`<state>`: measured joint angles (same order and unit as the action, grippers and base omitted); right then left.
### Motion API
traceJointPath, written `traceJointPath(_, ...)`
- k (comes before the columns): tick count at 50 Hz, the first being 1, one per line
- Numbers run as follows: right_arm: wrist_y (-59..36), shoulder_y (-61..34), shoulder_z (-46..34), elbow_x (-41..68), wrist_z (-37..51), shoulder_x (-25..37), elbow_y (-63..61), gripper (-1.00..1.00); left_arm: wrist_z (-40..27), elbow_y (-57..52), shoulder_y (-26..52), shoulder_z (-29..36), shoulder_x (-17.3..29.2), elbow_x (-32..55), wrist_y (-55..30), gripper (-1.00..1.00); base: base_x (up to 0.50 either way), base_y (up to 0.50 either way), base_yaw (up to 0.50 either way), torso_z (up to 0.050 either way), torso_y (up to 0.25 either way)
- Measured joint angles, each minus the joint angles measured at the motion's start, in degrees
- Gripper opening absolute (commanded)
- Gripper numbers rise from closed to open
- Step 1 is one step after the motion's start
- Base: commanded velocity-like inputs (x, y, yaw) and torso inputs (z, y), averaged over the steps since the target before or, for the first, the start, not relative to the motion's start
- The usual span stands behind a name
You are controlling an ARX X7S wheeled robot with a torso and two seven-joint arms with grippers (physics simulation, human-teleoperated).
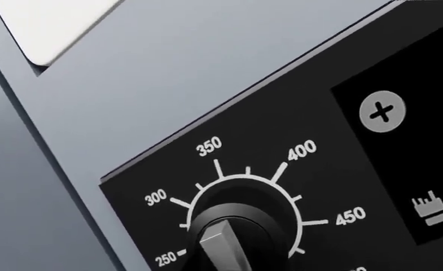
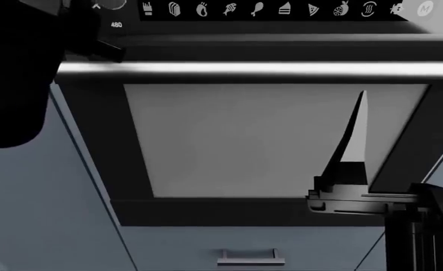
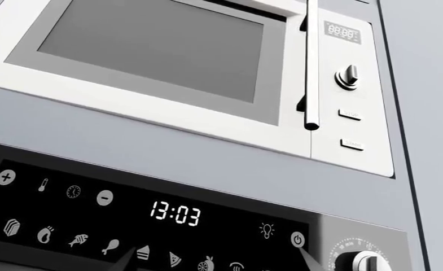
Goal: Preheat the oven by turning the temperature knob.
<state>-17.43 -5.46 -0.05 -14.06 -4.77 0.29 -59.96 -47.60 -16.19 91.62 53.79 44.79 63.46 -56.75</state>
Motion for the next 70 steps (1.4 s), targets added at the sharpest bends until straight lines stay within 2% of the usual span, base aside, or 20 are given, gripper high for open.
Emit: traceJointPath(70, -0.1, -0.5, 0.2, 0.1, 0.1, 0.0, 0.0, 1.0, 6.0, -3.4, 7.1, 16.1, 0.6, -14.9, -6.3, -1.0, 0.0, 0.0, 0.0, 0.0, 0.0)
